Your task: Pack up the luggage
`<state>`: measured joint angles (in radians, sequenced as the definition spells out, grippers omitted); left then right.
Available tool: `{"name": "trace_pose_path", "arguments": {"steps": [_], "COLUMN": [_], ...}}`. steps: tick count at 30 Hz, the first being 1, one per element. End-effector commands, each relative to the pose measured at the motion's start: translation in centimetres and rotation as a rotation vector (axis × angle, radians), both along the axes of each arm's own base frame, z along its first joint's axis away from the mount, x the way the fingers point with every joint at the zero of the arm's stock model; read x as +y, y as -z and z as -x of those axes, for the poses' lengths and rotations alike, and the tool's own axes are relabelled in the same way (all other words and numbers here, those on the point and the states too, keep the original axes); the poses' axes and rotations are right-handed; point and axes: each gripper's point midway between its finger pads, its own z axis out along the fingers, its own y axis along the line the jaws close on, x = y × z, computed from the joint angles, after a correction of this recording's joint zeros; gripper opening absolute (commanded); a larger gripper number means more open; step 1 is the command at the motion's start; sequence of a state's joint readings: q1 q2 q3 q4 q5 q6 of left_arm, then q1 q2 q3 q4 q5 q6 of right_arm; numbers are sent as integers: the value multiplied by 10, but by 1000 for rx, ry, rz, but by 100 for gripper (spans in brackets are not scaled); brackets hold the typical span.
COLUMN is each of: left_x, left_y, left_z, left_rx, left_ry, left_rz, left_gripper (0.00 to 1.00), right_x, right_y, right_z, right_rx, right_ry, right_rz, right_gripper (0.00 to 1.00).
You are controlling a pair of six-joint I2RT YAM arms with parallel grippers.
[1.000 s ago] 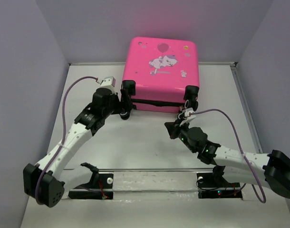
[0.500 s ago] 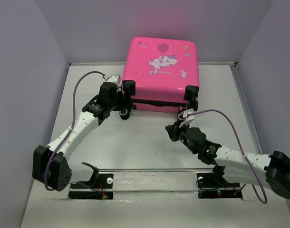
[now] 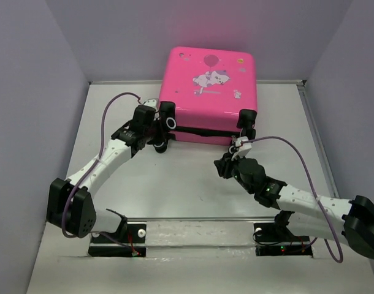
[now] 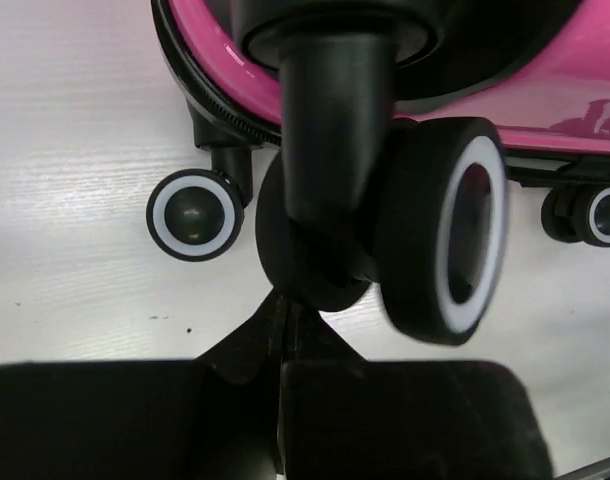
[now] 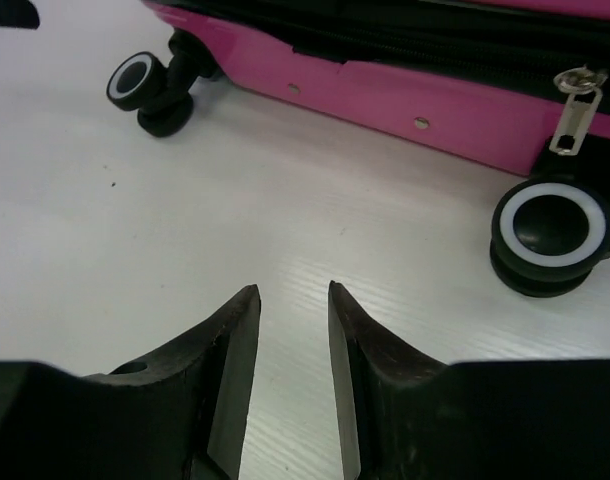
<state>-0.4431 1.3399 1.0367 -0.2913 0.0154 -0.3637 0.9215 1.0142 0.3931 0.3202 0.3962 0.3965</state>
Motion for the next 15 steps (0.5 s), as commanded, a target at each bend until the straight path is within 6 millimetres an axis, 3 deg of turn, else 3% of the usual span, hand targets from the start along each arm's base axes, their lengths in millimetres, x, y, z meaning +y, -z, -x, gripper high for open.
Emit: {"name": "trace_pose_path", "arguments": {"steps": [1, 3, 4, 8, 10, 15], "left_x": [-14, -13, -15, -15, -12, -2], "left_y": [-55, -61, -66, -77, -73, -74], "left_z": [-31, -30, -29, -11, -2, 18], "left_rx": [-197, -215, -226, -253, -233, -238], "left_ry": [-22, -36, -27, 0, 3, -5], "left_rz": [121, 143, 159, 207, 205, 240], "left_gripper": [6, 6, 13, 71, 84, 97], "right_x": [-6, -9, -8, -8, -8, -6], "right_y": [-26, -30, -31, -29, -28, -30], "right_z": [-14, -13, -11, -7, -5, -3], "right_rx": [-18, -25, -25, -12, -11, -12], "right_ry": [35, 20, 11, -8, -15, -34], "right_rz": [-18, -26, -30, -19, -19, -23], "right_gripper": [40, 40, 40, 40, 40, 40]}}
